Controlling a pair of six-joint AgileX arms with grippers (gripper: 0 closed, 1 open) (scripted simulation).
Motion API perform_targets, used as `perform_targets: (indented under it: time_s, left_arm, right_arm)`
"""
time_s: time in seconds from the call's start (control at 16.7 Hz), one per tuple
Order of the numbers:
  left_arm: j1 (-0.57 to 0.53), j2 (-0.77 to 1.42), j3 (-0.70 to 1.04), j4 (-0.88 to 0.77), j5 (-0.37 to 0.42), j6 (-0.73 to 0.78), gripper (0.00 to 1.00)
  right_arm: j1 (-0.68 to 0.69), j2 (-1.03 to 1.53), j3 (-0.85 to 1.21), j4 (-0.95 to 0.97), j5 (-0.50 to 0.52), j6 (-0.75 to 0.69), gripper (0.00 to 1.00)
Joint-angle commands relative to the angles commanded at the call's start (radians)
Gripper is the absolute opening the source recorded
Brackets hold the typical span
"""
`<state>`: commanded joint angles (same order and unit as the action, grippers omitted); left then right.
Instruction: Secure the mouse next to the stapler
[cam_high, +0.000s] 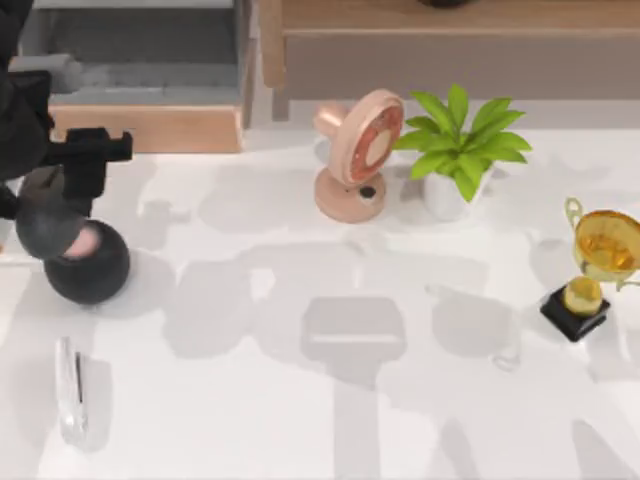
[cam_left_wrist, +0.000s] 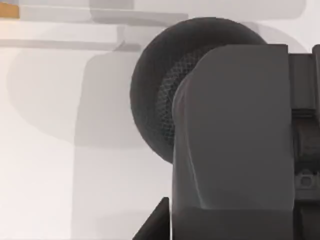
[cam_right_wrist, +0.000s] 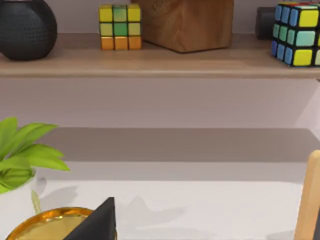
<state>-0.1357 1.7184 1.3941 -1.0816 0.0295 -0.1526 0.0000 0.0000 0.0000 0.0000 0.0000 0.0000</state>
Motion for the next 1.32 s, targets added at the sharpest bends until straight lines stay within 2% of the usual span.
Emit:
perform_targets:
  time_s: [0.3, 0.54, 1.02, 1.32]
  left_arm:
    - [-0.279, -0.061, -0.318, 0.145, -0.036, -0.245, 0.0]
    - [-0.421, -0.102, -0.459, 0.262, -0.069, -0.377, 0.0]
    - [-0.453, -0.11, -0.494, 0.303, -0.084, -0.411, 0.0]
    - [-0.513, -0.191, -0.55, 0.323, -0.123, -0.431, 0.0]
  right_arm:
    - [0.0, 0.0, 0.0, 0.0, 0.0, 0.0, 1.0]
    - [0.0, 0.0, 0.0, 0.0, 0.0, 0.0, 1.0]
    - [0.0, 0.0, 0.0, 0.0, 0.0, 0.0, 1.0]
    - [0.0, 0.0, 0.0, 0.0, 0.0, 0.0, 1.0]
